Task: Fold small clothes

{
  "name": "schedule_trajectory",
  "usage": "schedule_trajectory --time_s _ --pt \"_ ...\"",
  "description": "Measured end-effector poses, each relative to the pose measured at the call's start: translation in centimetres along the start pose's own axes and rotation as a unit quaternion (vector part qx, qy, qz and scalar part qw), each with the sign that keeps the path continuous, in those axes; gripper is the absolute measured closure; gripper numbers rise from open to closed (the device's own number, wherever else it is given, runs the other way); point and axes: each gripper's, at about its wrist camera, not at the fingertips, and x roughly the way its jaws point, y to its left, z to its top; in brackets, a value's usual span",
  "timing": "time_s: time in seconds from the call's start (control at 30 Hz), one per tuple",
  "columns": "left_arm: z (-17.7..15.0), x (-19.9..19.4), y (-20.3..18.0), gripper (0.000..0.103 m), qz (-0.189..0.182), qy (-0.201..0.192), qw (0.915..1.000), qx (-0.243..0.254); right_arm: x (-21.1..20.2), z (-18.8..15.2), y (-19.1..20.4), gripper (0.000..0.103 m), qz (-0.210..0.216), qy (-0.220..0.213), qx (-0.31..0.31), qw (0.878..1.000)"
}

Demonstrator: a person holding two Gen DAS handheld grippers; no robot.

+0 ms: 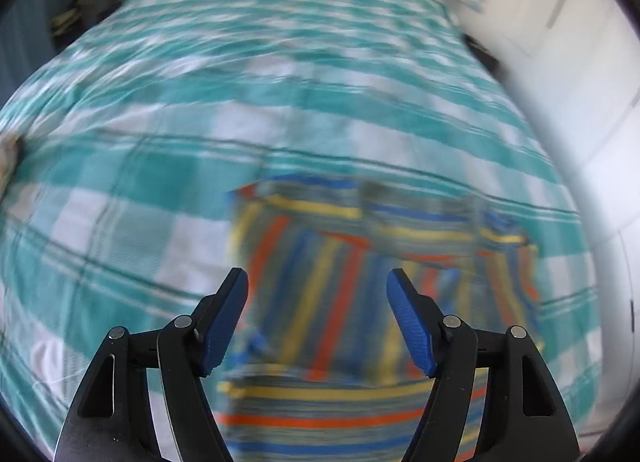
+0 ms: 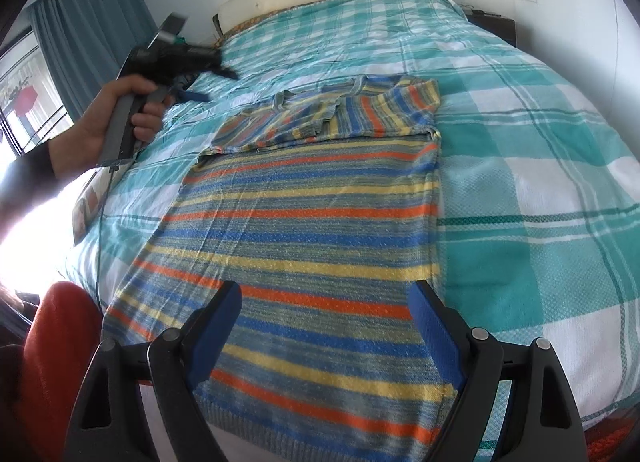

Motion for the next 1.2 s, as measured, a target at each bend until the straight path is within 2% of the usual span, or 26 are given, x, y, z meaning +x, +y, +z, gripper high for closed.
schedule_trajectory --time_s 0.07,0.13,0.17,0.2,0.27,0.33,0.37,0.5,0.6,0.63,0.73,0.77,0.8,0.87,0.93,0.97,1.03,1.13,1.2 --pt "-1.4 1.9 1.7 0.030 0.023 0.023 0.9994 0.006 0.3 0.0 -0.4 0.018 0.002 0.006 0.008 1.000" --pt "-3.7 4.2 2.4 0.033 0.074 0.050 0.9954 0.034 0.4 -0.1 -0.6 0.018 0.002 0.010 0.012 1.000" --pt "-5.0 5.6 3.1 0.044 0.120 0.065 0.9892 0.052 0.4 -0.1 -0.7 0.018 0.001 0.010 0.014 1.000" --pt "-5.8 6.3 3.8 0.043 0.133 0.071 0.9873 0.050 0.4 -0.1 -0.7 0.018 0.001 0.010 0.014 1.000" --pt "-6.3 5.4 5.1 0.041 0.127 0.046 0.9907 0.016 0.3 -0.1 -0.7 0.018 -0.001 0.007 0.015 1.000" --pt "-6.1 4.6 5.4 0.045 0.157 0.049 0.9863 0.009 0.3 -0.1 -0.8 0.018 -0.004 0.006 0.014 1.000" --pt "-5.8 3.9 5.3 0.045 0.145 0.043 0.9884 0.011 0.4 -0.1 -0.8 0.018 -0.005 0.007 0.014 1.000" --pt "-4.7 0.5 3.2 0.041 0.088 -0.023 0.9955 0.029 0.6 0.1 -1.0 0.018 -0.002 0.008 0.017 1.000" --pt "-4.5 0.7 0.8 0.040 0.045 -0.040 0.9965 0.059 0.5 0.5 -0.9 0.018 -0.004 0.004 0.010 1.000" --pt "-4.8 1.6 0.3 0.040 0.043 -0.035 0.9958 0.072 0.4 0.7 -0.9 0.018 -0.004 0.004 0.008 1.000" --pt "-7.5 6.5 0.6 0.039 0.098 0.032 0.9882 0.113 -0.1 2.4 -0.5 0.018 0.000 0.007 0.003 1.000" --pt "-8.3 6.6 1.3 0.037 0.086 0.009 0.9903 0.109 -0.4 3.3 -0.2 0.018 0.005 0.009 0.000 1.000" --pt "-8.5 6.1 1.8 0.029 0.083 -0.005 0.9914 0.100 -0.6 4.5 0.3 0.018 0.011 0.013 -0.004 1.000" --pt "-8.5 5.2 2.8 0.027 0.078 0.001 0.9943 0.072 -0.5 6.9 1.1 0.018 0.027 0.032 -0.005 0.999" --pt "-8.5 3.6 3.3 0.027 0.065 -0.004 0.9960 0.061 1.6 9.9 1.9 0.020 0.064 0.084 0.010 0.994" --pt "-8.7 2.8 3.3 0.029 0.061 -0.010 0.9962 0.061 3.1 11.2 2.1 0.023 0.088 0.104 0.029 0.990" --pt "-9.2 1.1 2.9 0.029 0.045 -0.024 0.9962 0.071 6.7 13.9 2.0 0.045 0.122 0.119 0.079 0.982" --pt "-10.5 -0.2 2.5 0.029 0.026 -0.026 0.9954 0.088 12.3 17.4 2.3 0.065 0.109 0.110 0.114 0.981" --pt "-11.7 -0.4 2.8 0.029 0.021 -0.019 0.9955 0.090 14.9 19.1 3.0 0.065 0.079 0.077 0.091 0.990"
